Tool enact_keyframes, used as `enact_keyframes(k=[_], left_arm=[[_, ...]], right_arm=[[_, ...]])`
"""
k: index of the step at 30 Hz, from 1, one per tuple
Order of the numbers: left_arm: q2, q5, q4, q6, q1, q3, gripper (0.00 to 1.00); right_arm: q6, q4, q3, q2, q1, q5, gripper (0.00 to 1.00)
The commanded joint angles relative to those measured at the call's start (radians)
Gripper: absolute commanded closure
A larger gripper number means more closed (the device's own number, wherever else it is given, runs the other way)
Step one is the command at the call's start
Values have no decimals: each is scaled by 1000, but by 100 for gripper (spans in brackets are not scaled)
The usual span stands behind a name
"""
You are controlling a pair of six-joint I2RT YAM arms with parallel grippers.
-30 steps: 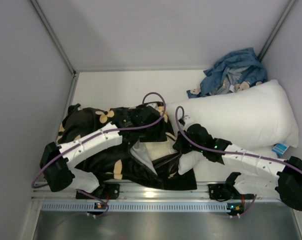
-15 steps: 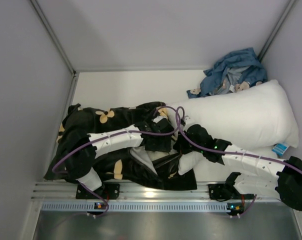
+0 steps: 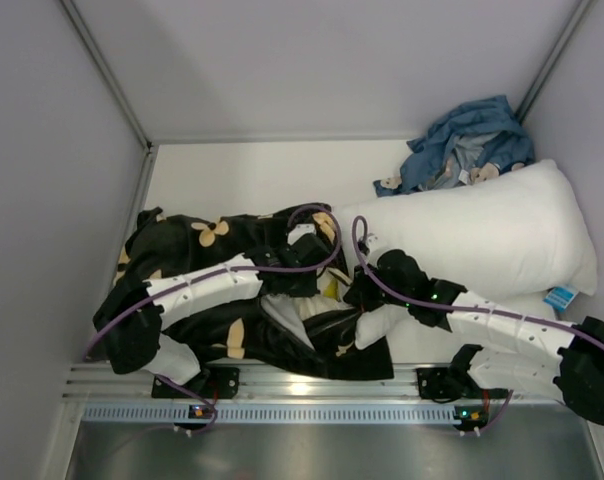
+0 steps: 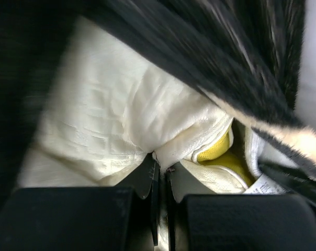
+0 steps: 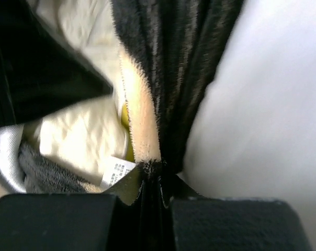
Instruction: Remove the pillowcase from the pillow
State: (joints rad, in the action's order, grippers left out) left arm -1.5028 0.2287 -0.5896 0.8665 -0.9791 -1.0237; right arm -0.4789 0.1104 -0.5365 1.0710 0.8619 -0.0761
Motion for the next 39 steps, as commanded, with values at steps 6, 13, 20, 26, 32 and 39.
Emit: enact_keyframes(k=[6, 13, 20, 26, 32, 39], left_arm=[[246, 64, 17, -93, 256, -13, 100], [285, -23, -35, -173, 401, -176, 100], [374, -156, -70, -164, 405, -150, 100], [608, -327, -108, -135, 405, 3, 100], [737, -347, -159, -126, 405, 42, 100], [721, -356, -161, -129, 405, 54, 100]], right_arm=[[75, 9, -8, -31, 84, -254, 100], [48, -8, -13, 113, 152, -176, 100], [-44, -17, -57, 236, 161, 25, 100], [15, 104, -261, 348, 143, 143, 57], [128, 135, -404, 213, 144, 141, 10], [163, 193, -568, 218, 155, 87, 11]])
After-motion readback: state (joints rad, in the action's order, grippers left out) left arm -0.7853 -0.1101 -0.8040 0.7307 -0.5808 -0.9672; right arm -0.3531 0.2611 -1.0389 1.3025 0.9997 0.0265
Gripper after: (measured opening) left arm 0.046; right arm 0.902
